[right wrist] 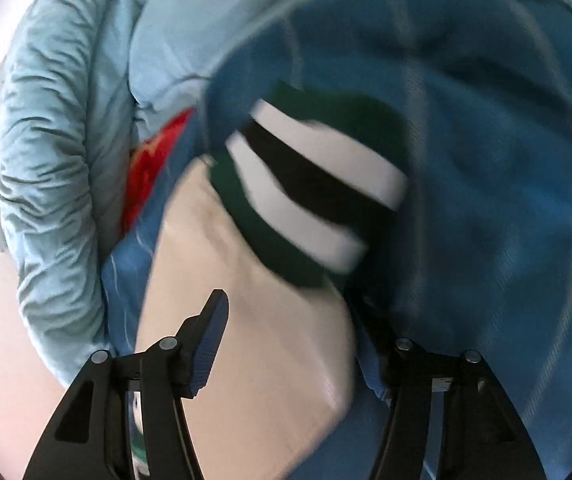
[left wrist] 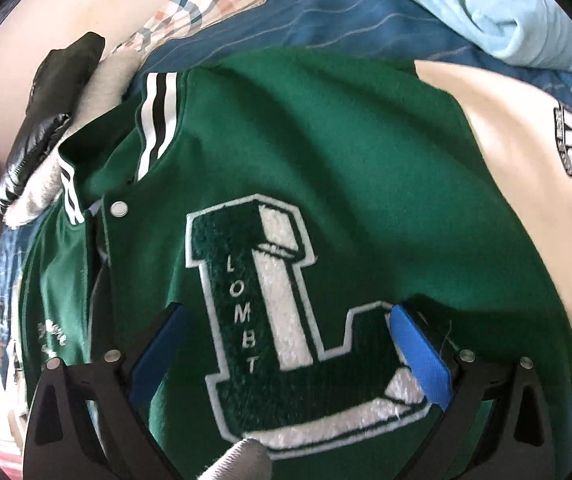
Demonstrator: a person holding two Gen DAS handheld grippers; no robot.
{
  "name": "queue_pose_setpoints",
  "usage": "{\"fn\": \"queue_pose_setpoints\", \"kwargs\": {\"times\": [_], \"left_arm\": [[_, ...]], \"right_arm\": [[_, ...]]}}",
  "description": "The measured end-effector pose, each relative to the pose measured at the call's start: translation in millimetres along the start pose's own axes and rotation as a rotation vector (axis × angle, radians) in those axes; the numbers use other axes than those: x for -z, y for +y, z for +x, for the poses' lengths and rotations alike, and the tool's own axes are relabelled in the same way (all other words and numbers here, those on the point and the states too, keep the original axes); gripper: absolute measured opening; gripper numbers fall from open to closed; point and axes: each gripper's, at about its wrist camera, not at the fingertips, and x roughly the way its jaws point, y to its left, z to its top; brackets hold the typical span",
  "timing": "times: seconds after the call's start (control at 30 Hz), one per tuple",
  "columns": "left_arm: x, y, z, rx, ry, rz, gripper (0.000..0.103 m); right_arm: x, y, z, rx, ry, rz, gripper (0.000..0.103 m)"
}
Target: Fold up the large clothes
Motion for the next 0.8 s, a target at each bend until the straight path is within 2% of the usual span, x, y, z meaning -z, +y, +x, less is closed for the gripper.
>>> {"fn": "queue_pose_setpoints", "kwargs": {"times": [0.03, 0.07, 0.1, 0.13, 0.17, 0.27, 0.4, 0.47, 0.57, 0.67, 0.8], "left_arm": [[-1, 2, 1, 0.016, -0.004, -0.007, 0.103], [-3, 3, 3, 0.037, -0.001, -0.015, 0.103], [-7, 4, 6, 0.05, 0.01, -0.02, 0.103], [-11, 7, 8, 0.062, 0.024, -0.026, 0.103], [-14, 6, 9, 0.068, 0.037, -0.029, 0.103], [-20, 9, 4, 0.08, 0.07, -0.052, 0.103], [-20, 26, -14, 0.091, 0.064, -0.115, 0.103], [-18, 37, -24, 0.074, 0.071, -0.137, 0.103], [-9, 62, -38, 0.051, 0.074, -0.18, 0.103], [3, 103, -47, 0.024, 0.081, -0.239, 0.103], [36, 181, -55, -0.049, 0.105, -0.342, 0.103]], "right_arm": [[-6, 8, 4, 0.01, -0.003, -0.015, 0.062], [-11, 15, 6, 0.016, -0.001, -0.027, 0.057], [-17, 17, 1, 0.01, 0.003, -0.047, 0.042], [-24, 29, 5, 0.0, 0.025, -0.081, 0.012], [-30, 45, 2, 0.016, 0.019, -0.111, 0.011], [-39, 80, -30, -0.033, -0.037, -0.19, 0.01], [-24, 144, -81, -0.153, -0.09, -0.261, 0.009], [-9, 173, -98, -0.198, -0.087, -0.309, 0.009], [29, 226, -126, -0.258, -0.069, -0.411, 0.009], [78, 271, -147, -0.313, -0.037, -0.504, 0.009], [174, 324, -157, -0.353, 0.035, -0.639, 0.009]]}}
